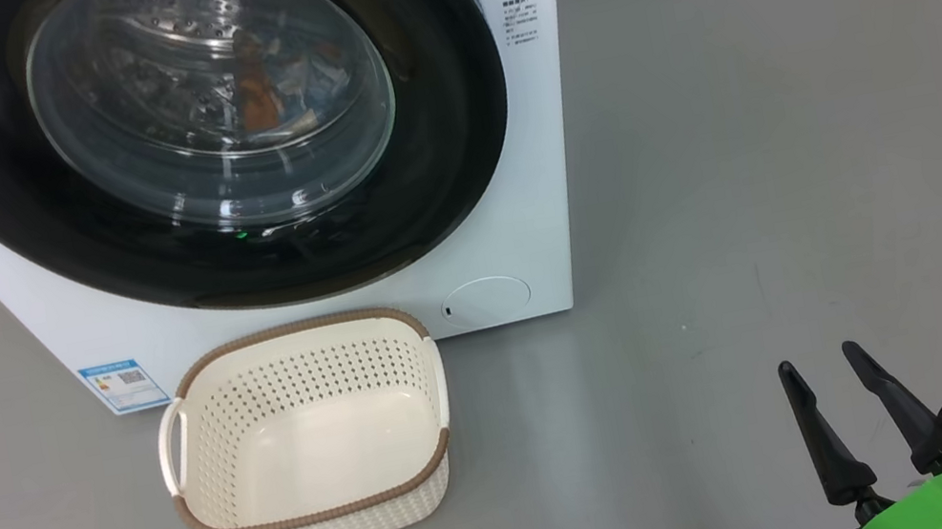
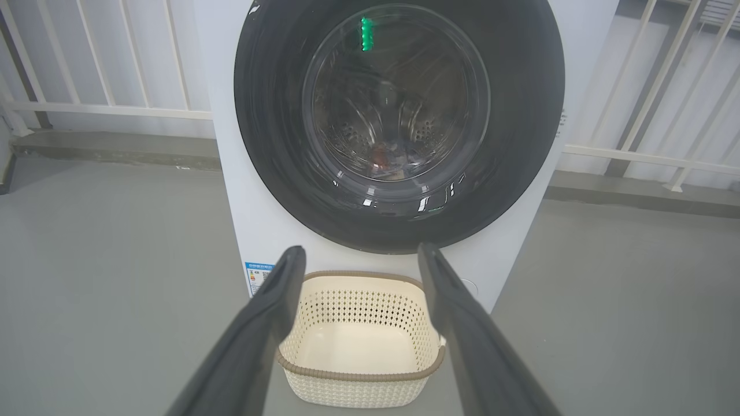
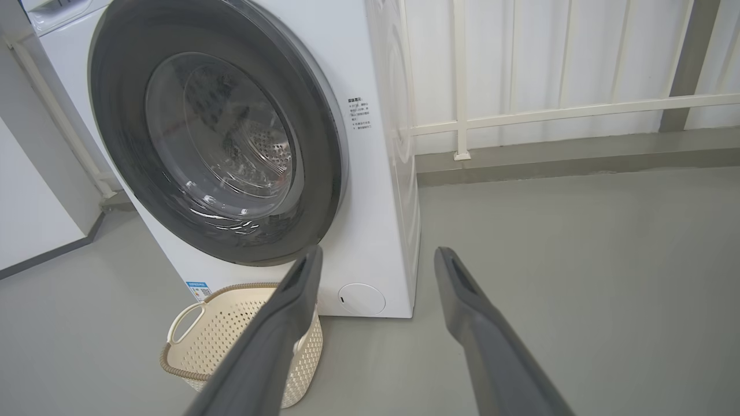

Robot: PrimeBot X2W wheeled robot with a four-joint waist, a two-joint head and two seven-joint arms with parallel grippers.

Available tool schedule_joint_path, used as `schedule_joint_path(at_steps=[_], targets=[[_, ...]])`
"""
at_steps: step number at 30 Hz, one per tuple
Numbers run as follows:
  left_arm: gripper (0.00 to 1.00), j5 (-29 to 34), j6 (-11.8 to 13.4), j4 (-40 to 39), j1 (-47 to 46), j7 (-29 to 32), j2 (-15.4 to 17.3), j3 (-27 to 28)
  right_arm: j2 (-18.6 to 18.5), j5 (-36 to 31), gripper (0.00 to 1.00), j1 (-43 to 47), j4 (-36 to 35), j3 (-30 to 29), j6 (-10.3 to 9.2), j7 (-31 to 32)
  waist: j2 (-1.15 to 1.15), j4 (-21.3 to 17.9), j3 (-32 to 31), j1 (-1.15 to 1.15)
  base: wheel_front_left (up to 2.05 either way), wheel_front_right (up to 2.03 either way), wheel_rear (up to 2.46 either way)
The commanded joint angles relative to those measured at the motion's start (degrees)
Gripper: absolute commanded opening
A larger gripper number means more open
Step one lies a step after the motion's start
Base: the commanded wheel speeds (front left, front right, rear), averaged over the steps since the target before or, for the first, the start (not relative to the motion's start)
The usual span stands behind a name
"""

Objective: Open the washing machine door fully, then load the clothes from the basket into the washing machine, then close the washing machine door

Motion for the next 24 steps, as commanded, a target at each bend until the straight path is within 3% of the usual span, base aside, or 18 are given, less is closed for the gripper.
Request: schedule_joint_path(at_steps=[1,24], targets=[[1.00,0.4,0.5,-1.8,-0.5,-0.4,0.7,1.6,0.0,-1.1,1.00,-0.4,-1.5,1.1,-0.33,-0.3,0.00,0.0,-0.3,0.00,0.00,0.00,0.00],[1.00,0.6,0.8,-2.2,0.5,-0.4,0.7,1.3,0.4,-0.9,1.00,0.3,-1.6,0.6,-0.33,-0.3,0.00,0.9,-1.2,0.00,0.00,0.00,0.00]])
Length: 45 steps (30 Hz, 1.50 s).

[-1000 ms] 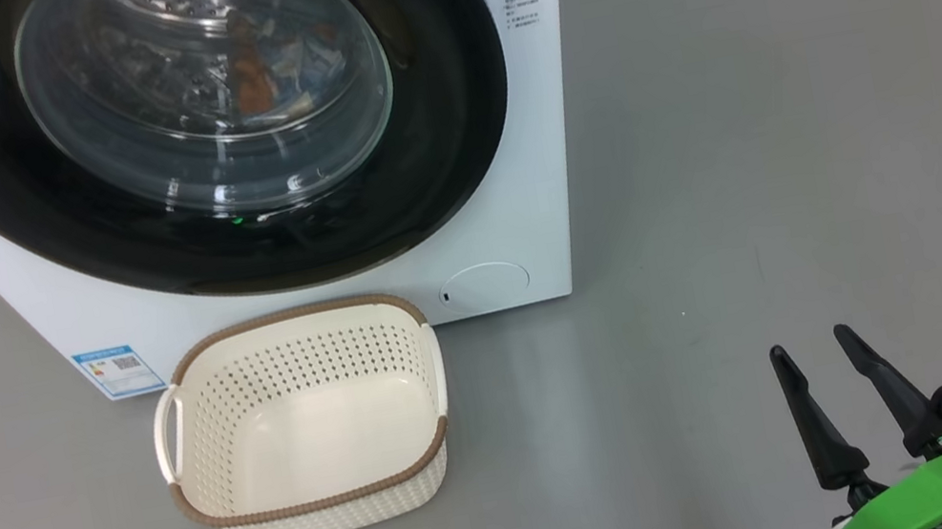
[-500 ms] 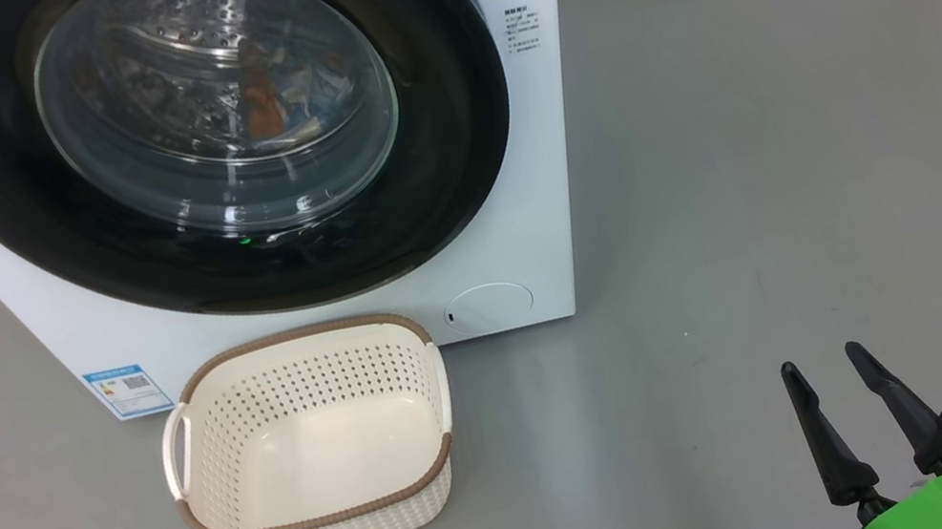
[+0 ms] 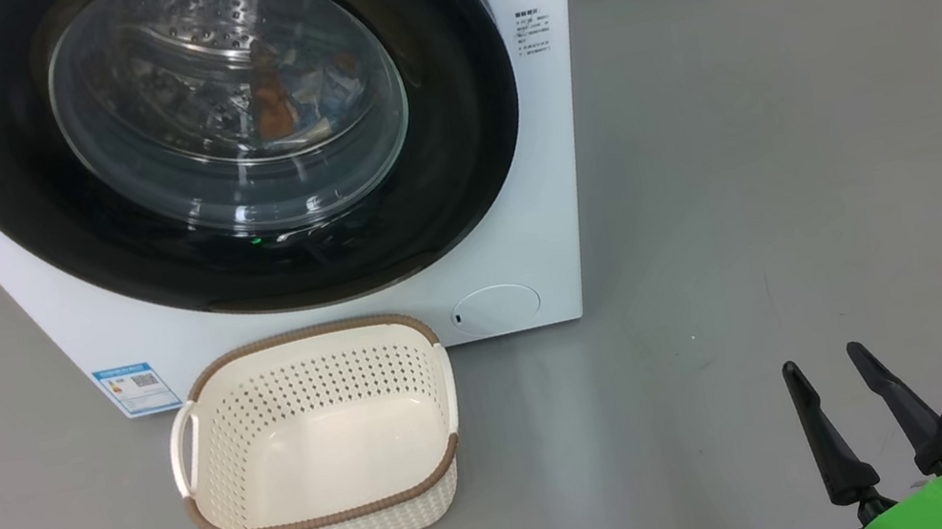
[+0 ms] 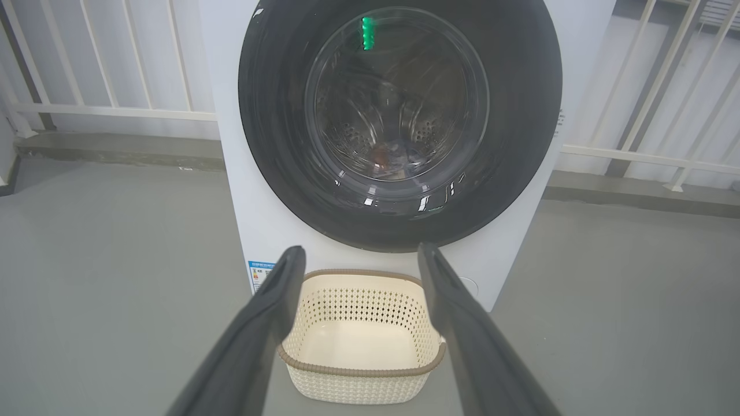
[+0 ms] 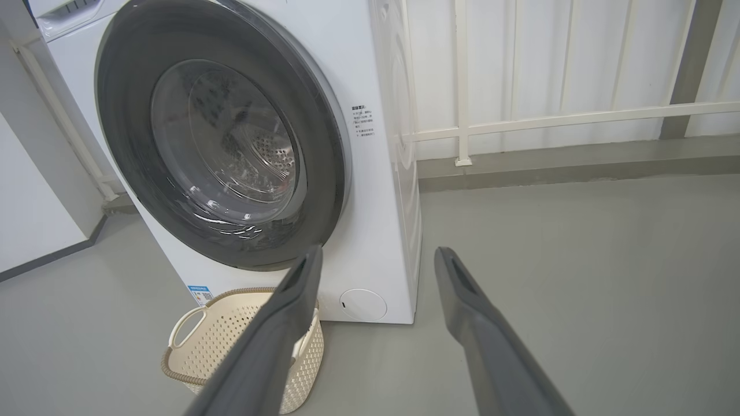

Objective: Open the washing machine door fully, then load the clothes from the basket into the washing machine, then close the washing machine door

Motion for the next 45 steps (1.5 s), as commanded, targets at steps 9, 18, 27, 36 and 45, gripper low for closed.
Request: schedule_joint_path(at_steps=[9,18,27,36,45], targets=[[0.00,-0.1,0.0,1.9,0.0,0.1,-0.5,-0.4,0.1,0.2,0.00,0.1,2.0,-0.1,0.01,0.0,0.00,0.1,0.1,0.00,0.00,0.00,0.00],[0.00,-4.3,-0.1,4.0,-0.8,1.2,-1.2,-0.5,0.1,4.3,0.00,0.5,3.7,-0.4,0.00,1.1,0.00,0.0,0.0,0.13,0.00,0.00,0.00],[0.00,-10.0,-0.2,4.7,-1.9,2.7,-1.0,-0.2,0.1,10.0,0.00,-0.1,3.9,-0.8,-0.02,2.6,0.00,-0.2,0.2,0.00,0.00,0.00,0.00],[0.00,-15.2,-0.3,5.3,-3.0,4.1,-0.9,0.1,0.1,15.1,0.00,-0.6,4.0,-1.2,-0.04,4.0,0.00,-0.3,0.2,0.00,0.00,0.00,0.00],[0.00,-20.9,-0.4,5.9,-4.1,5.6,-0.8,0.3,0.1,20.7,0.00,-1.1,4.1,-1.6,-0.07,5.5,0.00,-0.5,0.3,0.00,0.00,0.00,0.00]])
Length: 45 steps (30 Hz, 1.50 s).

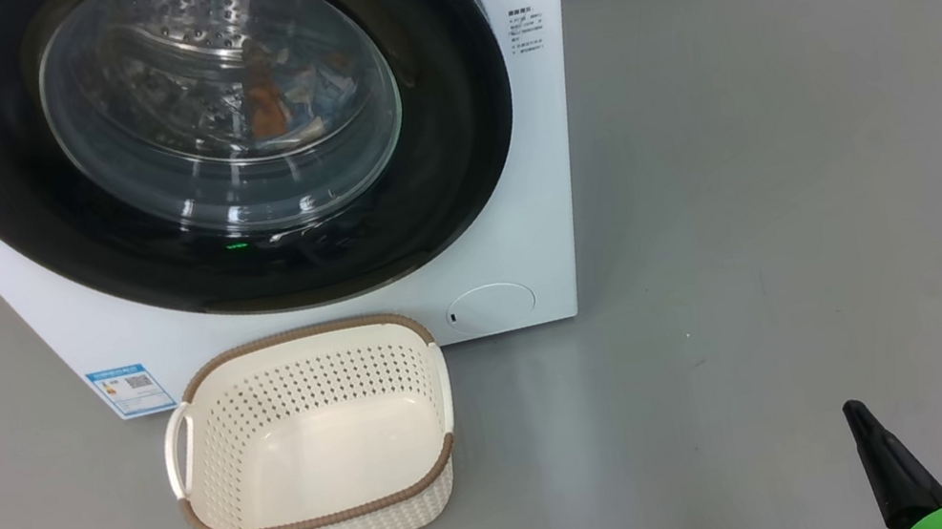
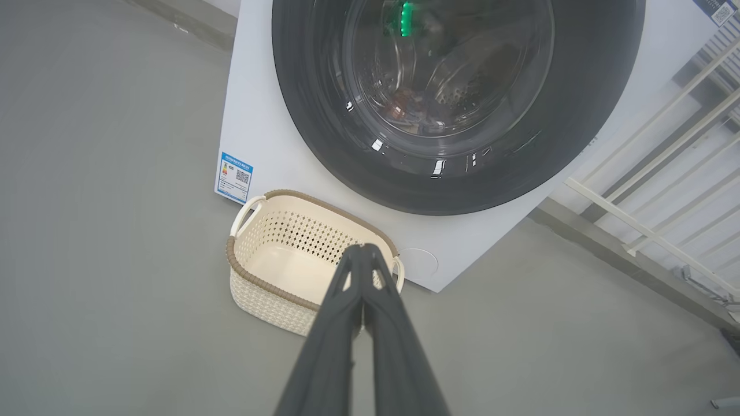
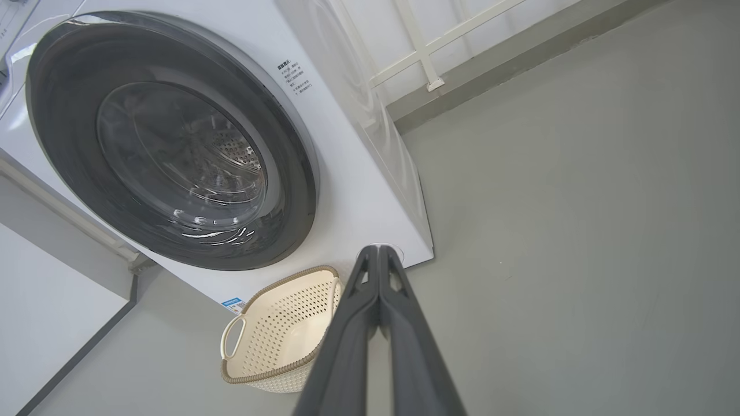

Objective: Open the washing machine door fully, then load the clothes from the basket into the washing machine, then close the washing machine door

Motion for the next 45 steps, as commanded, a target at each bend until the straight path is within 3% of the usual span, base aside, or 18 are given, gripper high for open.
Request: schedule_joint_path(at_steps=[1,45], targets=[[0.00,-1.8,-0.1,-0.9,-2.4,0.6,0.9,1.0,-0.2,1.7,0.00,-2.8,-1.2,0.1,-0.09,0.5,0.00,0.0,0.0,-0.01,0.00,0.00,0.00],[0.00,-30.0,-0.6,2.3,-8.0,8.0,1.6,2.4,-0.1,29.5,0.00,-5.3,-0.7,-2.1,-0.22,7.9,0.00,-0.8,0.3,-0.01,0.00,0.00,0.00]])
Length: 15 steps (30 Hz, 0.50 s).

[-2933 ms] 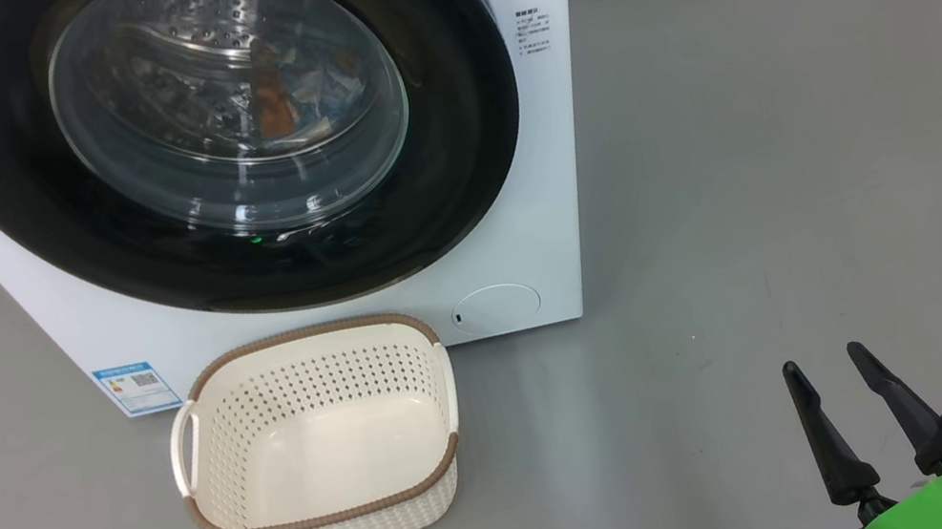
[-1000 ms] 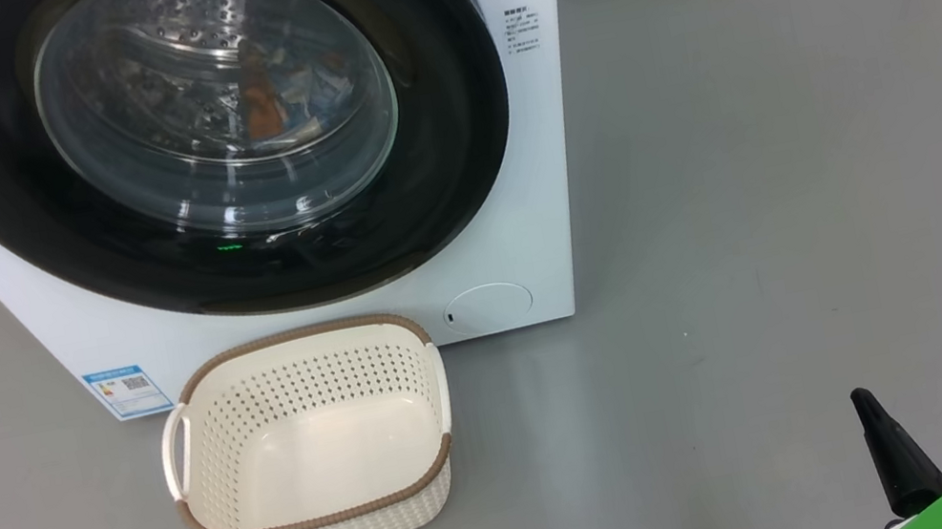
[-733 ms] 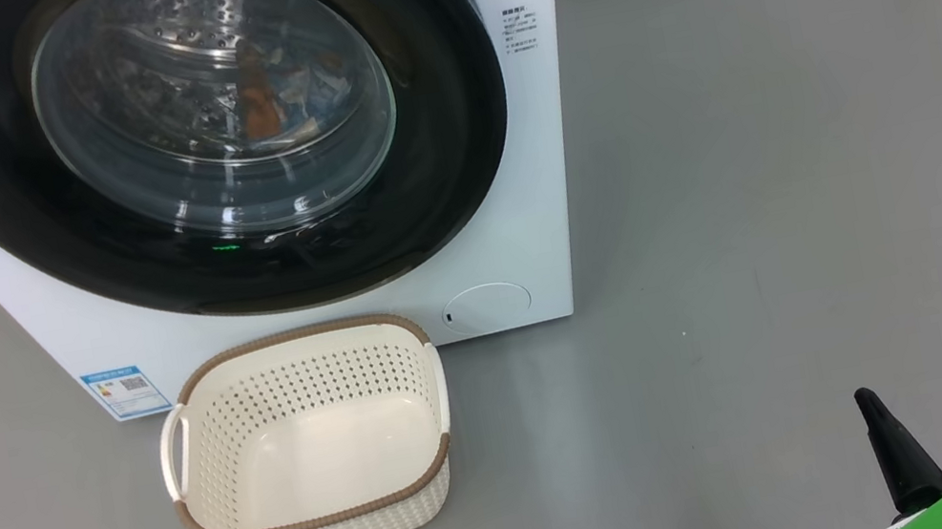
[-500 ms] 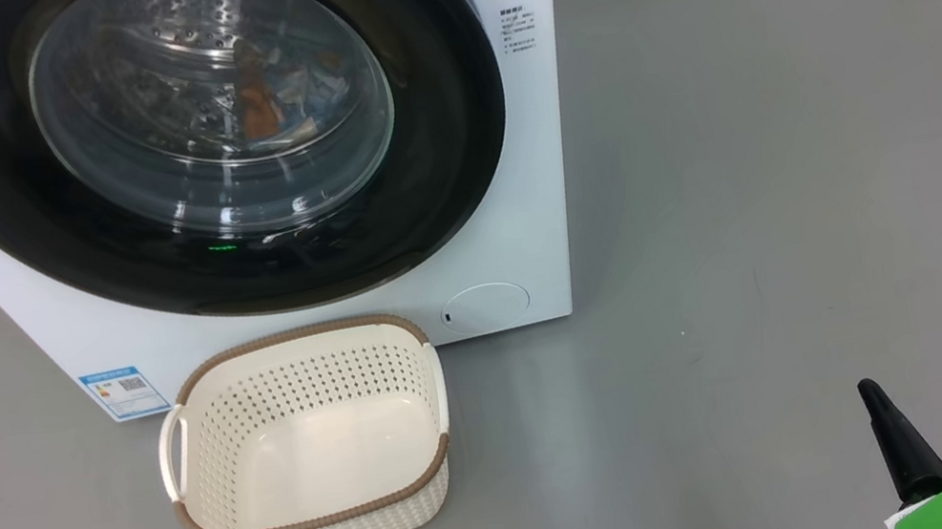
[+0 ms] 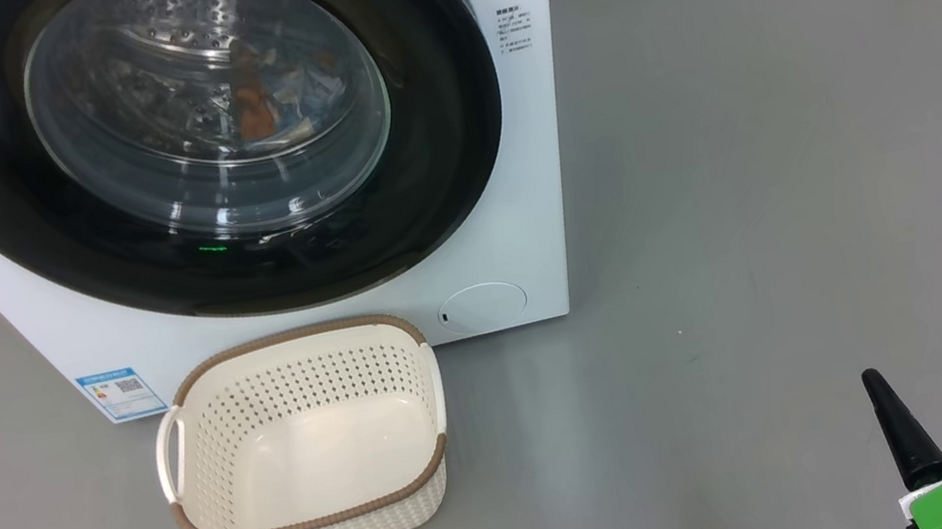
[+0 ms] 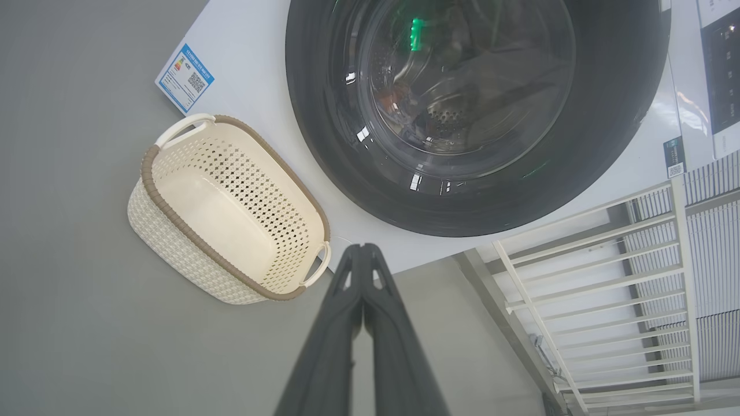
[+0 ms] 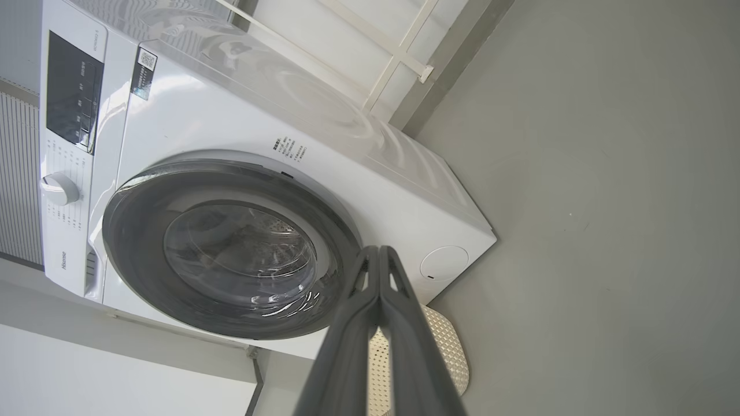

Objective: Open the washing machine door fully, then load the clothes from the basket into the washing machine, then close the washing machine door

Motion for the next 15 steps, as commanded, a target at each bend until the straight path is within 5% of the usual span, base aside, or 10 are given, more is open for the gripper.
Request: schedule_joint_path(at_steps=[1,15], targets=[[0.00,-2.2,-0.4,-0.9,-3.2,0.5,1.1,1.4,-0.3,1.9,0.00,-2.6,-1.3,0.4,-0.20,0.6,0.00,0.0,0.0,0.00,0.00,0.00,0.00],[0.00,-11.1,-0.6,0.1,-5.0,2.8,1.3,1.8,-0.2,10.7,0.00,-3.4,-1.1,-0.3,-0.24,3.0,0.00,-0.3,0.1,0.00,0.00,0.00,0.00]])
